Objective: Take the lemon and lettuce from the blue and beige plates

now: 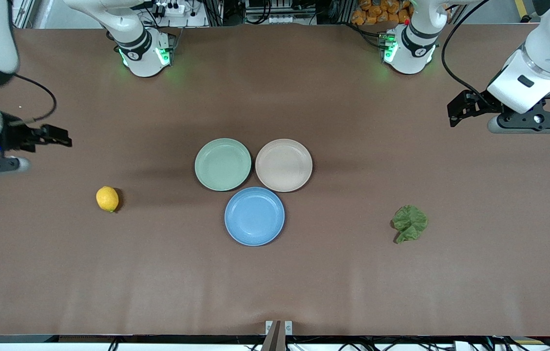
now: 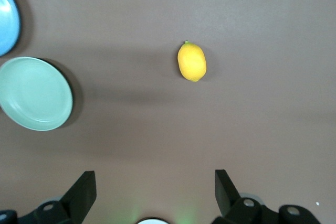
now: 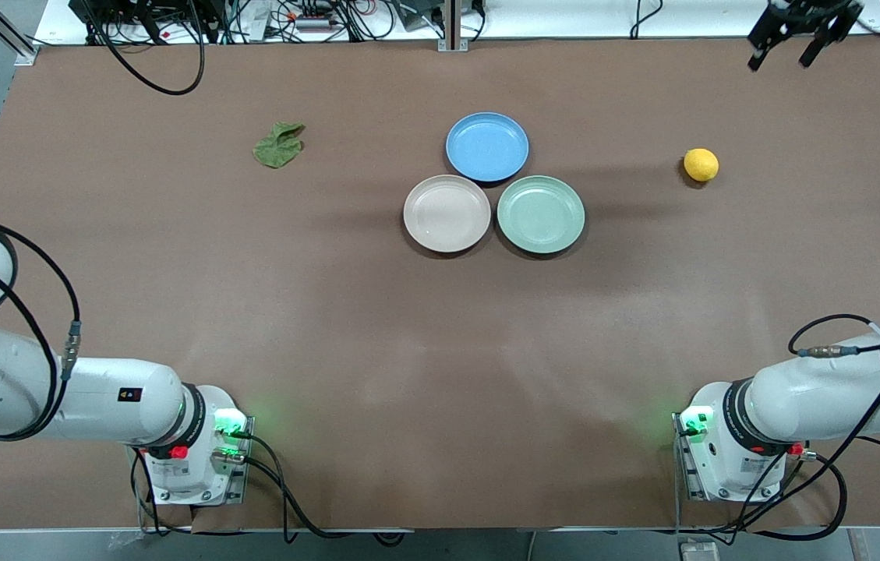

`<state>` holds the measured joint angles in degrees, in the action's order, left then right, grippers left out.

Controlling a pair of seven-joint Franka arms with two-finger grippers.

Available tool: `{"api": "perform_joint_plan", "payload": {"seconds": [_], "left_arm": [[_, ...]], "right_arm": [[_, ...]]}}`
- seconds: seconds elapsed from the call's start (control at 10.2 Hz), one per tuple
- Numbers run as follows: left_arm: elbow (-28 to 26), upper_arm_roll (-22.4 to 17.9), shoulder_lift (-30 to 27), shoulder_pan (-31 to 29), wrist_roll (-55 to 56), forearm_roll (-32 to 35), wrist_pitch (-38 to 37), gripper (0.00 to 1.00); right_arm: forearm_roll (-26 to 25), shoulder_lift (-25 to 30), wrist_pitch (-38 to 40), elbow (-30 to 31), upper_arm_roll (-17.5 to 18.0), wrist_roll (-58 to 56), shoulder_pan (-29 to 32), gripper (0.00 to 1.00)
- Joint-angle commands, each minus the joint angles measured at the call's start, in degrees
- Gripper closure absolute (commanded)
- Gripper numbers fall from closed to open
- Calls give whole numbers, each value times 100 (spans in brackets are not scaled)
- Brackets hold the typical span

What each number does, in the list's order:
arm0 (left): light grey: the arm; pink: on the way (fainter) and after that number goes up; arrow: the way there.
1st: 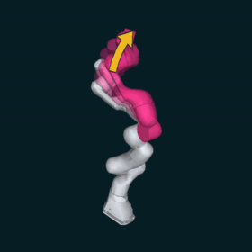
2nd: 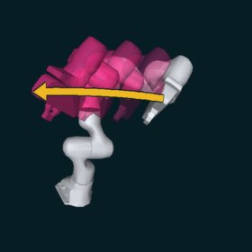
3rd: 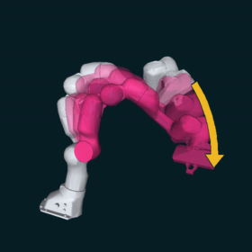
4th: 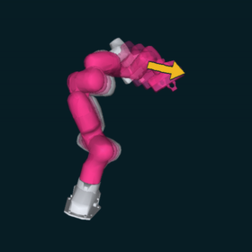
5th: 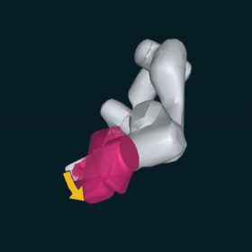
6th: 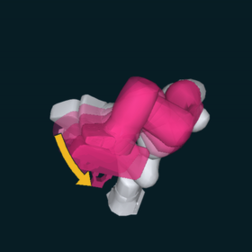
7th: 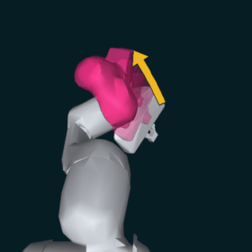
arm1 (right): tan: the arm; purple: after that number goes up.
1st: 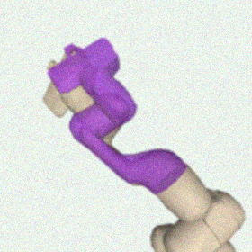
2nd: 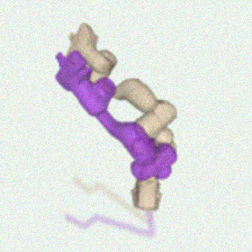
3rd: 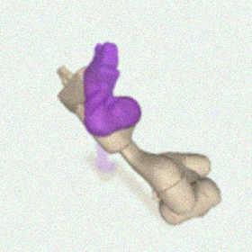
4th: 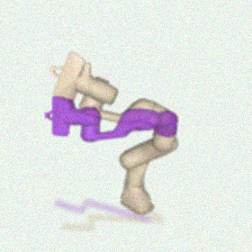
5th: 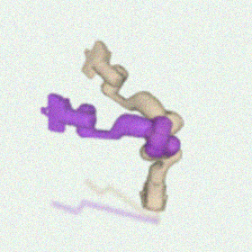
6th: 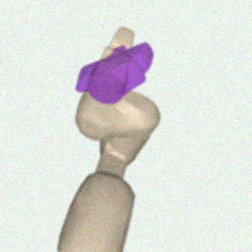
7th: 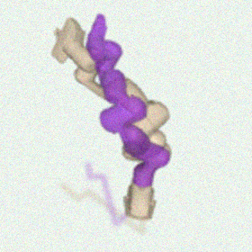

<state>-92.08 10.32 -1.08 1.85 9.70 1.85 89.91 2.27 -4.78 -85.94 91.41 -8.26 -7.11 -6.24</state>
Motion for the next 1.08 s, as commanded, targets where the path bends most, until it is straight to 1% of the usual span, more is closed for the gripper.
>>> {"api": "perform_joint_plan", "payload": {"seconds": [0.0, 0.1, 0.2, 0.29, 0.49, 0.98], "left_arm": [[181, 32, 20, -9, -153, -184, -307, 0], [208, 6, 20, -26, -153, -367, -308, 0], [356, -3, 37, -26, -153, -413, -308, 0], [357, -3, 29, -18, -135, -422, -308, 0], [375, -3, 29, -9, -100, -413, -308, 0], [375, -3, 29, -18, -100, -413, -308, 0]], "right_arm": [[-77, 239, 165, -255, -35, 560, -246, 0], [-77, 293, 165, -395, -61, 579, -246, 0], [-69, 389, 165, -483, -96, 570, -238, 0], [-51, 433, 200, -580, -166, 553, -229, 0], [-16, 399, 489, -843, -412, 535, -238, 0], [-69, 425, 525, -844, -439, 536, -255, 0]]}}
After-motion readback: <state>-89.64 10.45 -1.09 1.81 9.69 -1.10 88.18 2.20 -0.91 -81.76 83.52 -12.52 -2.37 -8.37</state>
